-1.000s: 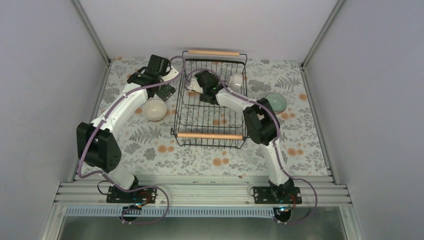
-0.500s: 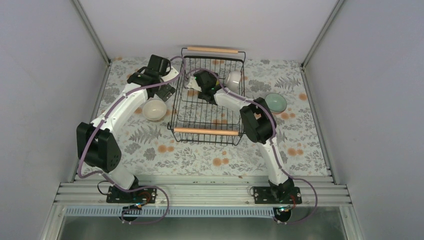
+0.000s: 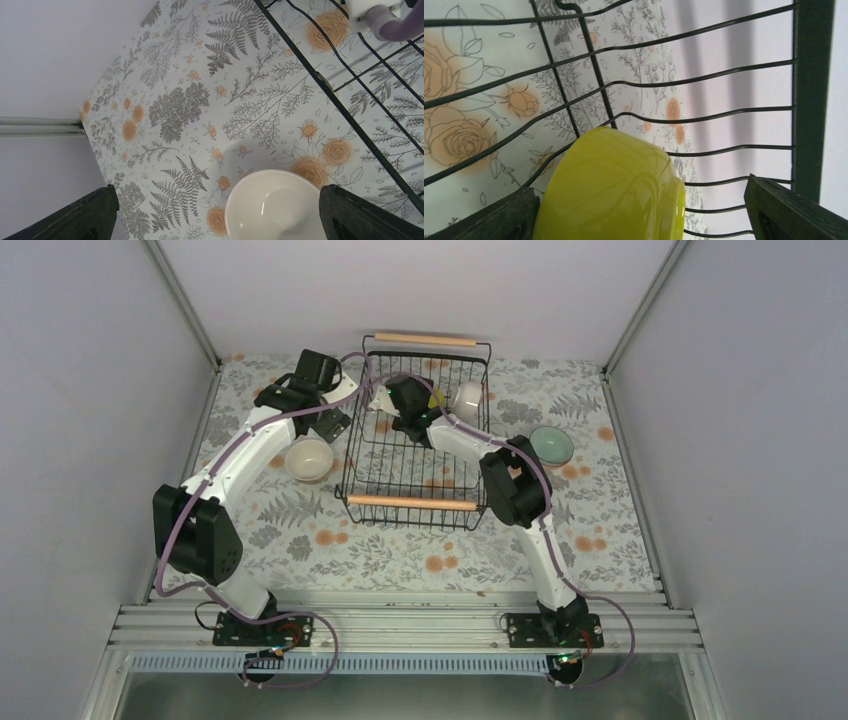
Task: Unload the bowls from the dish rack
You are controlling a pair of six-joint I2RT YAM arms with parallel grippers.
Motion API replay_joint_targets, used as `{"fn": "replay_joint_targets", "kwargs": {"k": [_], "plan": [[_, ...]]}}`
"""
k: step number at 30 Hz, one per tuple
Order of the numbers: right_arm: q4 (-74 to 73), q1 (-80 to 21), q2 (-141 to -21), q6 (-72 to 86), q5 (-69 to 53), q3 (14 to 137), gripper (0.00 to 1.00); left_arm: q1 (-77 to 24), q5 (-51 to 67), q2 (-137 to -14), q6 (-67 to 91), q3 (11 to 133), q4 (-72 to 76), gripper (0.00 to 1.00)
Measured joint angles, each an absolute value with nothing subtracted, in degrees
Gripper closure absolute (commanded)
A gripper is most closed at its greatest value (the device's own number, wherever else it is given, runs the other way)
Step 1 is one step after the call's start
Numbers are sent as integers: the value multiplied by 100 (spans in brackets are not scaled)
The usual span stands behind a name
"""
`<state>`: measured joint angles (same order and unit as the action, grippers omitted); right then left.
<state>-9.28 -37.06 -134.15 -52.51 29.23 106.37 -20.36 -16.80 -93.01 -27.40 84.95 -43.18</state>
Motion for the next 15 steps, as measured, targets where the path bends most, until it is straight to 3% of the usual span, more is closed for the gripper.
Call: {"fn": "replay_joint_targets", "kwargs": {"k": [15], "plan": [[-237,-3614,-13415,-5402,3175,10613,0,-2036,-1636,-9271,-2740,8495,-4364,0]]}}
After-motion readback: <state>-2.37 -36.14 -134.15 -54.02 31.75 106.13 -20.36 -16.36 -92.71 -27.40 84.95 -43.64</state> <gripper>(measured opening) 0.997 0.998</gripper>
